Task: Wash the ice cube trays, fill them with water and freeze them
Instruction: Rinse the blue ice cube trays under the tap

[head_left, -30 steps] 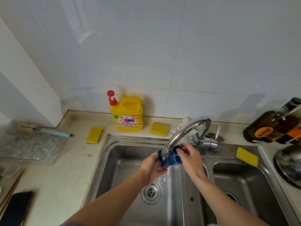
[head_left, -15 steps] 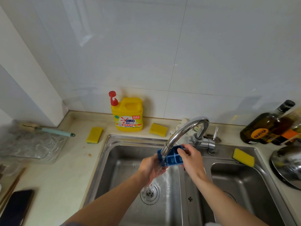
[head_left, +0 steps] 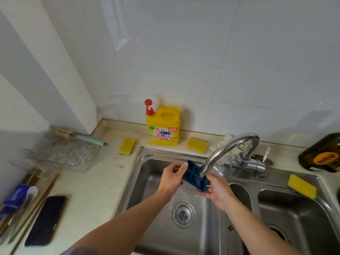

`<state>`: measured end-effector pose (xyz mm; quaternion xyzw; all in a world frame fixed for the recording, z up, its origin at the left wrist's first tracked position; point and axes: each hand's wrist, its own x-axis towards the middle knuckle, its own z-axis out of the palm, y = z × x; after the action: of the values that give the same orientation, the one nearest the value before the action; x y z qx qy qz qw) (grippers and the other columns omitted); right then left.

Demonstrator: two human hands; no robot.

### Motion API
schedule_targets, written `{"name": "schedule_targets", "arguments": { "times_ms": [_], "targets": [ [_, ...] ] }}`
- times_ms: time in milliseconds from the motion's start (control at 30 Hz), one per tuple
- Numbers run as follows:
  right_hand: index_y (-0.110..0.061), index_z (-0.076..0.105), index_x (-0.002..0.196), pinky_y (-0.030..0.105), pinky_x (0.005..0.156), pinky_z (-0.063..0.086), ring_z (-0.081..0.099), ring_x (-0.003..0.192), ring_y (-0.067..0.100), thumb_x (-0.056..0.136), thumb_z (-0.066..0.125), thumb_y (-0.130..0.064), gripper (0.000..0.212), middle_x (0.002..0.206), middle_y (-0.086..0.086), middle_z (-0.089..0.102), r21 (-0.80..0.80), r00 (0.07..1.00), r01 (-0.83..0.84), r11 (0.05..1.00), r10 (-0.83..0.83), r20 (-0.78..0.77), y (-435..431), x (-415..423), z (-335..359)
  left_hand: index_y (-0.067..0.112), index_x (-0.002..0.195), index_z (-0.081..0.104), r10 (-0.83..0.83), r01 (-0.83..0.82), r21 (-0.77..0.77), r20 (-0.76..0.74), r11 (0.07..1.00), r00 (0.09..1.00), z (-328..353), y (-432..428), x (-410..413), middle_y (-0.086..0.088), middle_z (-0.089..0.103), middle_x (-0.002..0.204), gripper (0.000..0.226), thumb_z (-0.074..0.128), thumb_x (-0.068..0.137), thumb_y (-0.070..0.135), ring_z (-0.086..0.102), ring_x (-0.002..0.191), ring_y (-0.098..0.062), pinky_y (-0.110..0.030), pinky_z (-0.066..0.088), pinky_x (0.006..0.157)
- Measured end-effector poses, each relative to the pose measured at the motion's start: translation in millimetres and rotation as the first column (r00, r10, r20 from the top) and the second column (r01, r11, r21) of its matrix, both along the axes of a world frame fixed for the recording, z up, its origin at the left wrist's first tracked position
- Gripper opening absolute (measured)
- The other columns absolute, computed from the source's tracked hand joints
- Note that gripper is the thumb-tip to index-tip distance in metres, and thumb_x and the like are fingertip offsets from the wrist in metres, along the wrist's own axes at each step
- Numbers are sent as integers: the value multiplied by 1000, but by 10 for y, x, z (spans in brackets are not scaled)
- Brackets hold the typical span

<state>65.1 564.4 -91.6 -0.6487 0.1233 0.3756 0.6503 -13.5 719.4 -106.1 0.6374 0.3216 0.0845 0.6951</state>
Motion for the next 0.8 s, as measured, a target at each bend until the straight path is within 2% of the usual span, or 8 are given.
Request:
{"name": "schedule_targets", "arguments": {
  "times_ms": [167,333,500,633,700,800],
  "targets": [
    [-1,61,115,54,88,61,69,105,40,105,49,-9,17,117,27,64,41,999,-15,999,16,-34,62,0,-58,24,101,71,-31,30,44,26,999,999,42,54,-15,4,76,91,20,69,92,42,69,85,-10,-20,54,69],
    [-2,64,117,58,93,58,70,106,41,104,50,-10,20,116,27,69,62,999,7,998,-4,-41,76,46,-67,26,103,70,-34,32,87,28,996,999,71,45,8,7,76,90,15,69,93,38,69,83,-5,-22,57,72],
    [-4,70,115,50,89,61,72,101,38,100,56,-11,21,108,23,73,69,1000,18,997,-17,-2,32,98,-16,26,103,71,-21,19,69,19,997,1000,65,14,51,13,75,87,14,66,96,37,68,80,0,-23,57,72],
    [-5,72,112,52,96,58,74,103,36,101,56,-15,22,108,19,76,86,999,42,995,-44,21,-16,170,30,25,108,71,-14,14,43,7,999,1000,39,-12,100,9,75,92,18,63,97,38,70,86,-4,-25,59,74],
    [-7,73,112,50,93,59,75,100,32,104,53,-17,24,108,17,77,60,998,34,998,-37,60,-48,192,56,26,108,71,-19,18,34,9,999,1000,31,-20,116,9,75,95,17,62,99,37,70,89,-6,-24,59,73],
    [-11,72,113,43,81,62,76,95,27,106,51,-17,23,108,13,76,0,993,36,999,-36,116,-106,191,85,25,109,70,-41,41,22,-7,999,999,12,-27,140,5,74,100,18,57,102,35,70,93,-10,-22,57,70]
  ]
}}
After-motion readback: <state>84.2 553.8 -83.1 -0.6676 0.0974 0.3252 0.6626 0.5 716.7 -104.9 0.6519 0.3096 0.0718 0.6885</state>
